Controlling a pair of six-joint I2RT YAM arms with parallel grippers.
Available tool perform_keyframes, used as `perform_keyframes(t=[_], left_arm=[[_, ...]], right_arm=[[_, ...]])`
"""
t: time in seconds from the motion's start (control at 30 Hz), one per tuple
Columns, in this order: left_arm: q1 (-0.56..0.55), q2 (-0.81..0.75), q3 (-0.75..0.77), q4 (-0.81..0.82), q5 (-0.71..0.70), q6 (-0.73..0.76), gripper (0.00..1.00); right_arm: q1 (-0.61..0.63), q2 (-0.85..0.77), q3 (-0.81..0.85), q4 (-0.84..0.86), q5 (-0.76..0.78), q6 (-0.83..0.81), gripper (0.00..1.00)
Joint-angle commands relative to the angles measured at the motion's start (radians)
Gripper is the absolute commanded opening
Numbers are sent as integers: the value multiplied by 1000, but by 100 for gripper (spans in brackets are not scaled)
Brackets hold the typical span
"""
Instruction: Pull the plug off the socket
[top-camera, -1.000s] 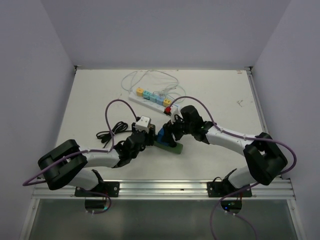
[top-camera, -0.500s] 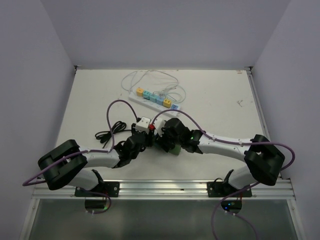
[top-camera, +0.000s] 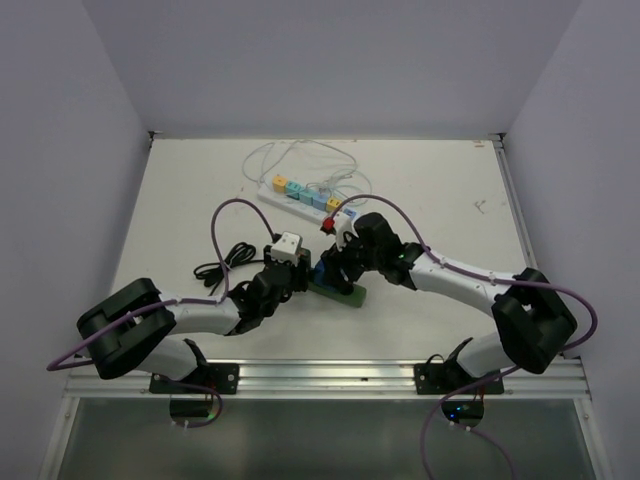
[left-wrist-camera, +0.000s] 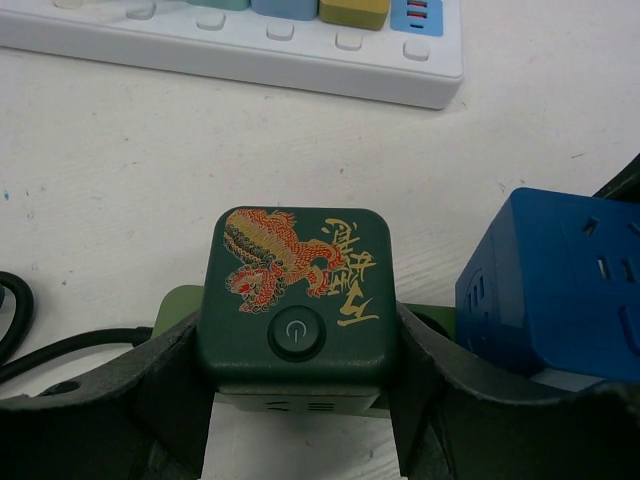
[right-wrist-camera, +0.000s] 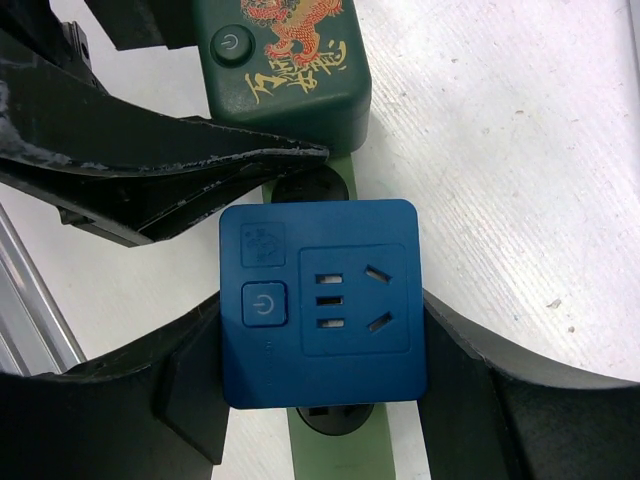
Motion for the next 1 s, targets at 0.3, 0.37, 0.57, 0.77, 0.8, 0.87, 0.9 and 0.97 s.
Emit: perform_keyframes(t=[0.3, 0.37, 0.57, 0.77, 0.8, 0.87, 0.9, 0.97], left_arm=[[-6, 38, -2, -96, -13, -19, 0], [-6, 41, 3, -101, -13, -19, 0], [-6, 39, 0, -102, -15, -20, 0], [-6, 42, 1, -99, -15, -20, 0], [-6, 44, 1, -98, -13, -20, 0], [-5, 44, 3, -98, -12, -19, 0], [-6, 46, 4, -96, -9, -17, 0], [-5, 50, 8, -98, -7, -16, 0]], right_arm=[[208, -36, 82, 118, 320, -131, 33], [213, -43, 75, 123, 341, -132, 33], [193, -74, 41, 126, 388, -131, 34], [91, -135, -17, 201, 207, -36, 36], [66, -132, -16, 201, 193, 1, 36], [51, -115, -2, 198, 170, 3, 37], [41, -105, 6, 193, 148, 3, 37], [35, -65, 36, 170, 128, 3, 37]])
